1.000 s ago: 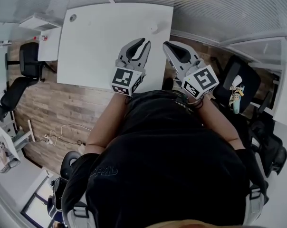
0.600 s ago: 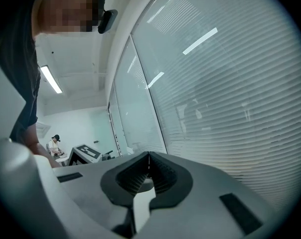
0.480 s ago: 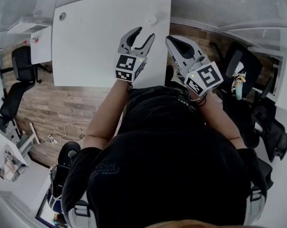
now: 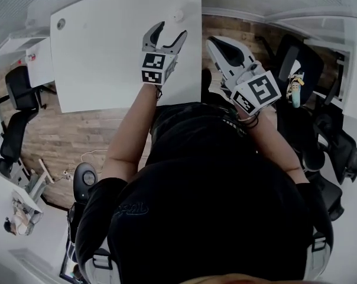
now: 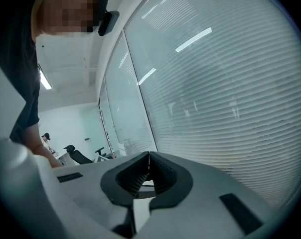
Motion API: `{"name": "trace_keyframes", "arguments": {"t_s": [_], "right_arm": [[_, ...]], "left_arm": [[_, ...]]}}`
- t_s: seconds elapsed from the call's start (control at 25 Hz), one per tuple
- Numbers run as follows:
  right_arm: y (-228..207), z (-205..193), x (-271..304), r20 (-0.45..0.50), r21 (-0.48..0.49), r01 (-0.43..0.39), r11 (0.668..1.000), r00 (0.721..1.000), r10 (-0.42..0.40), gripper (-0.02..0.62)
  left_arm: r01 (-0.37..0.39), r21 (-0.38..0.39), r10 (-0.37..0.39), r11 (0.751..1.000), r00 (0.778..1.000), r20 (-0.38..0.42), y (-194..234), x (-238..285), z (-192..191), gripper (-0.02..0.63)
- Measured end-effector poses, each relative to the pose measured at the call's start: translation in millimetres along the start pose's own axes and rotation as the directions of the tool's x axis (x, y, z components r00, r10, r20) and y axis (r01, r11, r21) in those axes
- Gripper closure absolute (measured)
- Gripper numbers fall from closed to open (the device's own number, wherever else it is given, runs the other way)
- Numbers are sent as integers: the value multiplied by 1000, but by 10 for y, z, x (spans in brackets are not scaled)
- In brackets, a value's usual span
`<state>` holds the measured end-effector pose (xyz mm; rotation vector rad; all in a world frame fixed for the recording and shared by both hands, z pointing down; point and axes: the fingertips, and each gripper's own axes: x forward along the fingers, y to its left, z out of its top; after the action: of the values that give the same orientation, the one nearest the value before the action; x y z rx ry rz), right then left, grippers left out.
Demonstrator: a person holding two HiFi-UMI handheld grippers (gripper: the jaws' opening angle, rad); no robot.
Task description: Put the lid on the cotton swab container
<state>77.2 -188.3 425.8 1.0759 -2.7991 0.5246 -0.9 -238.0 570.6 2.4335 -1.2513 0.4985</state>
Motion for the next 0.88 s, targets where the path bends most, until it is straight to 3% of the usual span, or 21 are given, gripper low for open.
{"name": "trace_keyframes", "arguments": {"t_s": [0.4, 0.88], "right_arm": [[-128, -101, -95, -22, 18, 36, 999, 999, -36, 572], [-339, -224, -294, -56, 44, 91, 995, 994, -89, 572]], "left_arm": [[-20, 1, 20, 1000, 999, -37, 118, 364, -214, 272], [-53, -17, 50, 998, 989, -138, 308, 767, -718, 265]]}}
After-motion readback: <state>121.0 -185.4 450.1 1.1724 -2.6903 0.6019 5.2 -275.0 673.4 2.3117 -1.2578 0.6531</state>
